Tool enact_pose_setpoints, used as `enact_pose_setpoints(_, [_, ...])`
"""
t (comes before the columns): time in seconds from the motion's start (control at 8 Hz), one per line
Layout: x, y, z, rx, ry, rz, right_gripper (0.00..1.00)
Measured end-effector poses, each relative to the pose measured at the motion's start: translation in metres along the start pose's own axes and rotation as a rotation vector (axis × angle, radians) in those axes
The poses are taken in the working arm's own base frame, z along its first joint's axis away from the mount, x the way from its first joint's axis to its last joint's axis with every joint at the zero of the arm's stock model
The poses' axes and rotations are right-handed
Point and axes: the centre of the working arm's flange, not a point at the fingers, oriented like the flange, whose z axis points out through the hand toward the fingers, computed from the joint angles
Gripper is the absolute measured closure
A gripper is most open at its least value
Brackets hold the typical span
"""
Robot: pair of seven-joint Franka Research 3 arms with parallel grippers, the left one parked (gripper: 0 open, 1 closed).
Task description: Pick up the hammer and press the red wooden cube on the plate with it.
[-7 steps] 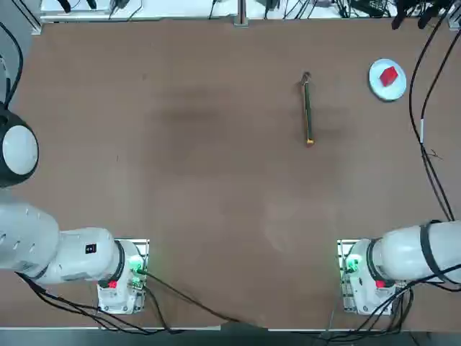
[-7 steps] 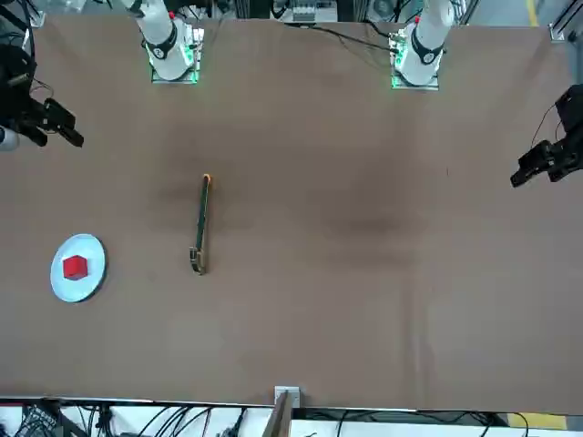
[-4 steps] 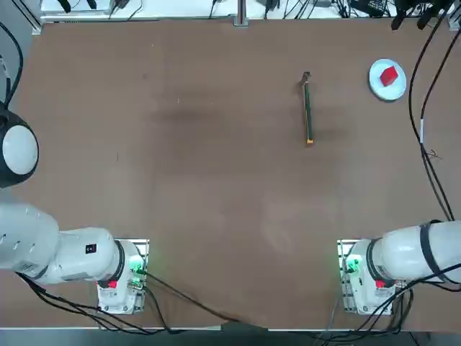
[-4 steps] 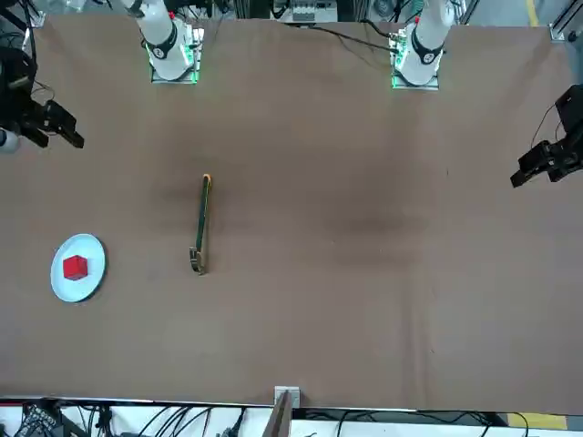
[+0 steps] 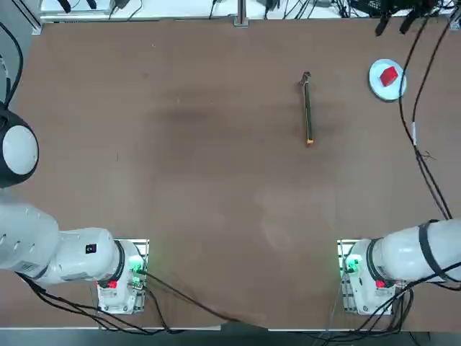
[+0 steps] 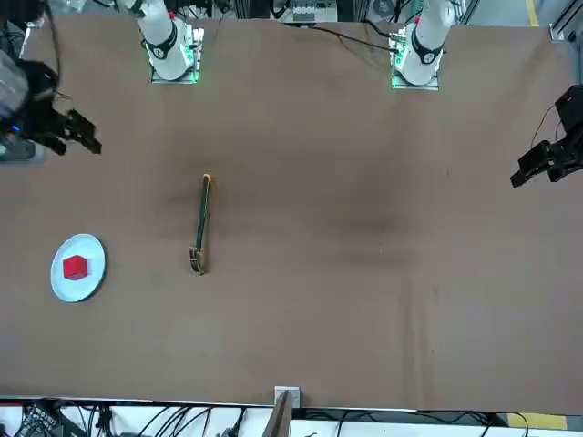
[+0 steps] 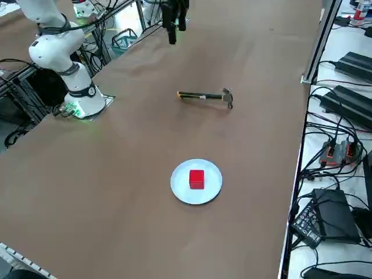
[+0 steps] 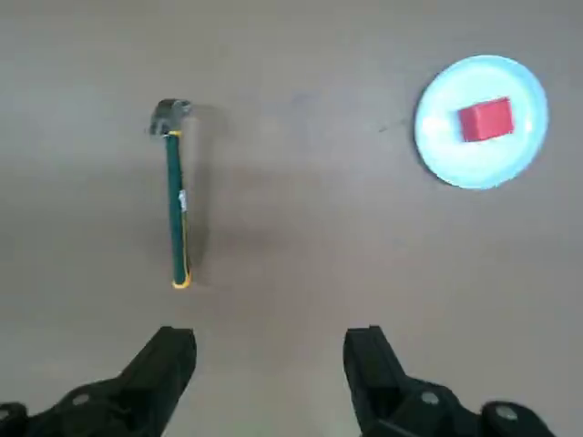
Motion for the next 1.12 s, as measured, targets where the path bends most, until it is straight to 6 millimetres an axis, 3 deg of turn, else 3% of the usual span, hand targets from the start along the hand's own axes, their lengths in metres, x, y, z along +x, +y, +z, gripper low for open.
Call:
enact_pose_setpoints(0.38, [0.04, -0.055, 0.082, -0.009, 0.007, 0.013, 0.0])
enact_pose_setpoints(0.62, [0.057, -0.092, 0.135, -0.007, 0.043, 0.088, 0.0])
enact_pose_setpoints(1.12, [0.047, -0.146, 0.233, 0.02, 0.124, 0.216, 0.0])
